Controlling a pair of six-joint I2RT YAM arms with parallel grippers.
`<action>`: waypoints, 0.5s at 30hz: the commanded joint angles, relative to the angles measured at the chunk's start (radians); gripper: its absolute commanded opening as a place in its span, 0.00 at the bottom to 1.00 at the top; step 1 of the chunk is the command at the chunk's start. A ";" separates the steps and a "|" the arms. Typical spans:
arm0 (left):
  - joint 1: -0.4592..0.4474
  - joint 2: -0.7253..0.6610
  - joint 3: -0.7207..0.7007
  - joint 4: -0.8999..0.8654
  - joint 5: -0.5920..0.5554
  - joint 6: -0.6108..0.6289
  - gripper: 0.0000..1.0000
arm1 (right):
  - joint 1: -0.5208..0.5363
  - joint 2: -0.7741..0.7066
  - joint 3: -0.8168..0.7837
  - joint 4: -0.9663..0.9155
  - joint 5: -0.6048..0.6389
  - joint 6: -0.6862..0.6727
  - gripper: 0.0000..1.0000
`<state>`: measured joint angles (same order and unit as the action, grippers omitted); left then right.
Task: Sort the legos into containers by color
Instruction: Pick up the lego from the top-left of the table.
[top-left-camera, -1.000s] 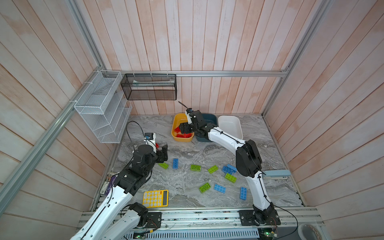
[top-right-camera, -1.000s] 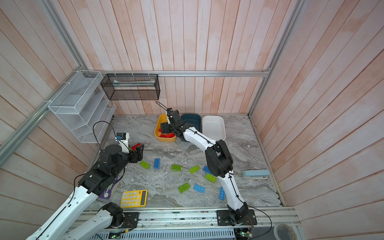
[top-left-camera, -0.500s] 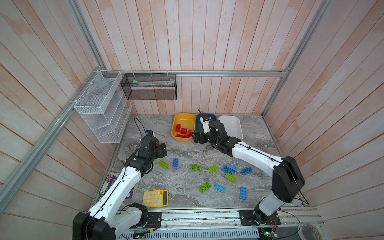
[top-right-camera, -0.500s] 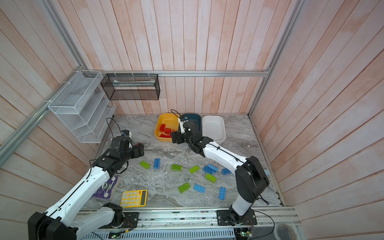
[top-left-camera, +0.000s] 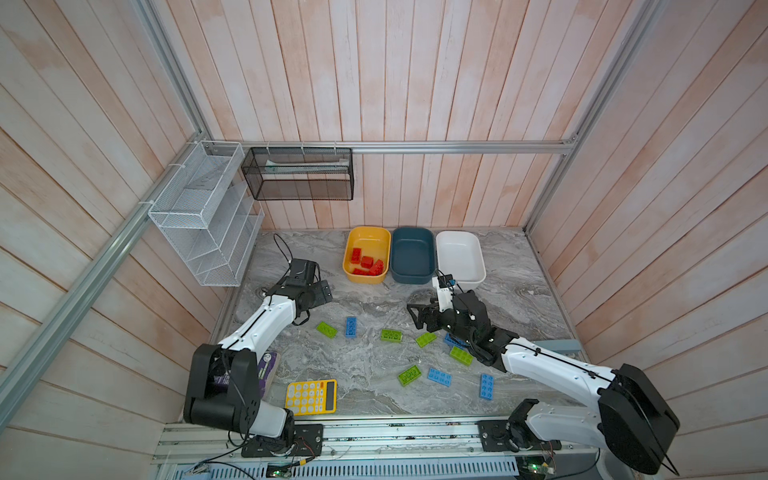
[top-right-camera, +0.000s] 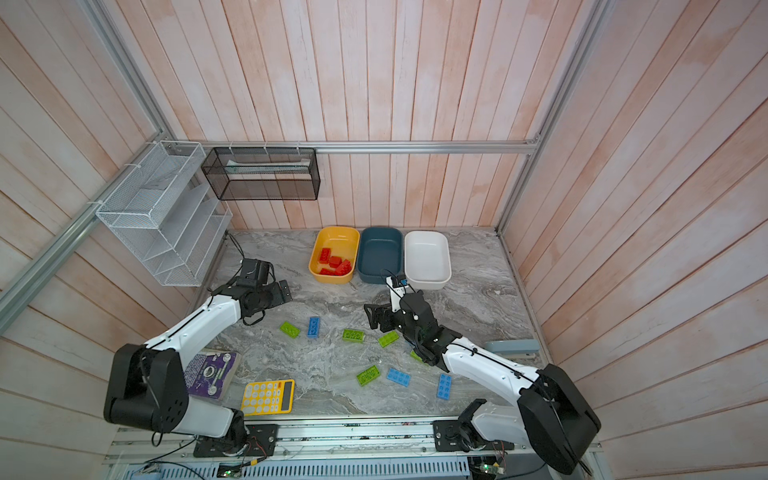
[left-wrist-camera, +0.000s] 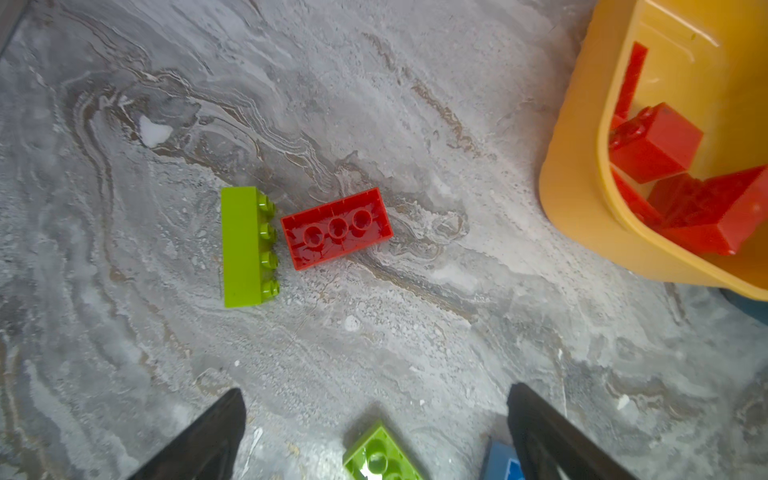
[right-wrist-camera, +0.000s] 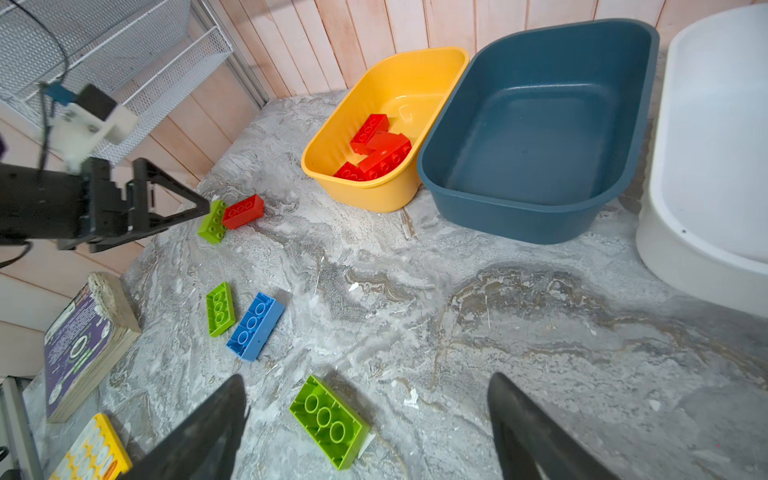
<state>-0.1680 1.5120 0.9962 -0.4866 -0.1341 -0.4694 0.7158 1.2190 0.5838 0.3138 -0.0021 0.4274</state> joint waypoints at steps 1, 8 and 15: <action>0.012 0.072 0.062 0.040 0.007 -0.031 0.99 | 0.007 -0.026 -0.029 0.087 -0.006 0.028 0.90; 0.030 0.243 0.160 0.035 -0.017 -0.036 0.99 | 0.008 -0.008 -0.043 0.102 -0.017 0.035 0.90; 0.046 0.322 0.202 0.034 -0.041 -0.046 0.99 | 0.008 0.006 -0.043 0.102 -0.010 0.031 0.90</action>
<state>-0.1287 1.8153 1.1679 -0.4553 -0.1429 -0.5022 0.7185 1.2121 0.5518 0.3950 -0.0059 0.4503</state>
